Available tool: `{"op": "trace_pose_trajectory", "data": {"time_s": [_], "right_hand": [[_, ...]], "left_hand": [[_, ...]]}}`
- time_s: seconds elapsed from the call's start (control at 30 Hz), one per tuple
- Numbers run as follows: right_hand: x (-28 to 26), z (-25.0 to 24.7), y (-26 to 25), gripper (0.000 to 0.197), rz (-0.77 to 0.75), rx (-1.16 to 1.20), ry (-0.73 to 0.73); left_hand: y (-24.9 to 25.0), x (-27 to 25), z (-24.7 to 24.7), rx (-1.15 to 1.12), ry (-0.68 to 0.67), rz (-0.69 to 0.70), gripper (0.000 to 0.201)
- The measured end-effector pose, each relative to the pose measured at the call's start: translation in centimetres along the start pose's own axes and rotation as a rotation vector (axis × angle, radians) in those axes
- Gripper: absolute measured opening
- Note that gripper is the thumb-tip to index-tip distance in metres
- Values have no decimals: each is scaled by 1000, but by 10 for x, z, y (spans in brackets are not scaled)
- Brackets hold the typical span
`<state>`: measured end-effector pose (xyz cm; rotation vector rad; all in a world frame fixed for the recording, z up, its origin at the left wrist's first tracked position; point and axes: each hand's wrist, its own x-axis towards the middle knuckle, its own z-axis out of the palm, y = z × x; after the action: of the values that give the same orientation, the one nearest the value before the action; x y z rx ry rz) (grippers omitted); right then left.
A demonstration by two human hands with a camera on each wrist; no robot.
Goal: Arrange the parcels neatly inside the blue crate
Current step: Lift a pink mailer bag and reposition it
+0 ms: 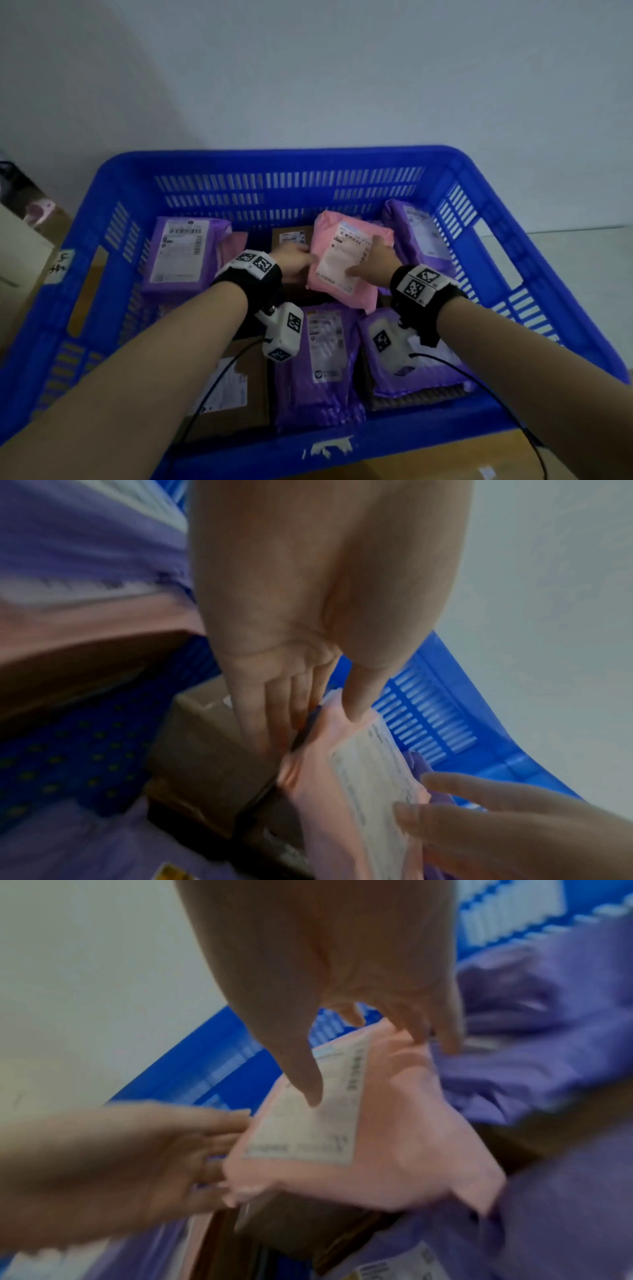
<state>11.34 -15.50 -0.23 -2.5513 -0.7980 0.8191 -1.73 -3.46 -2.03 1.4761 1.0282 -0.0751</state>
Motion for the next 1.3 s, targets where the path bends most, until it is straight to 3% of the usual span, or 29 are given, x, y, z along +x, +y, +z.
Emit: {"op": "trace_pose_trajectory", "data": {"time_s": [0.1,0.3,0.5,0.67,0.77,0.83,0.97,1.13,1.3], "right_hand": [[8,-2,11,91,72,191,-27],[6,-16,10,79,-40,374,64],[4,-8,-15,74,-239,498,34],[2,16,-24,51,-315,168,-72],[5,28,-16,58,-354,-83,-122],[7,30,-12,64,-339,-190,-146],[11,25,-16,45,-307,-72,-124],[12,16,-20,64,-200,135,-132],[9,8,-25,57,-241,-53,-121]], "left_hand": [[8,-2,14,-13,21,29,2],[25,-15,17,36,140,137,37],[22,-30,-19,-42,285,158,36],[-5,-27,-45,-132,355,36,8],[-17,-15,-49,-88,387,15,8],[-25,-6,-49,-93,388,4,19],[-22,-6,-41,-163,333,-31,35],[-11,4,-26,-121,277,48,28],[-8,16,-23,153,345,39,37]]}}
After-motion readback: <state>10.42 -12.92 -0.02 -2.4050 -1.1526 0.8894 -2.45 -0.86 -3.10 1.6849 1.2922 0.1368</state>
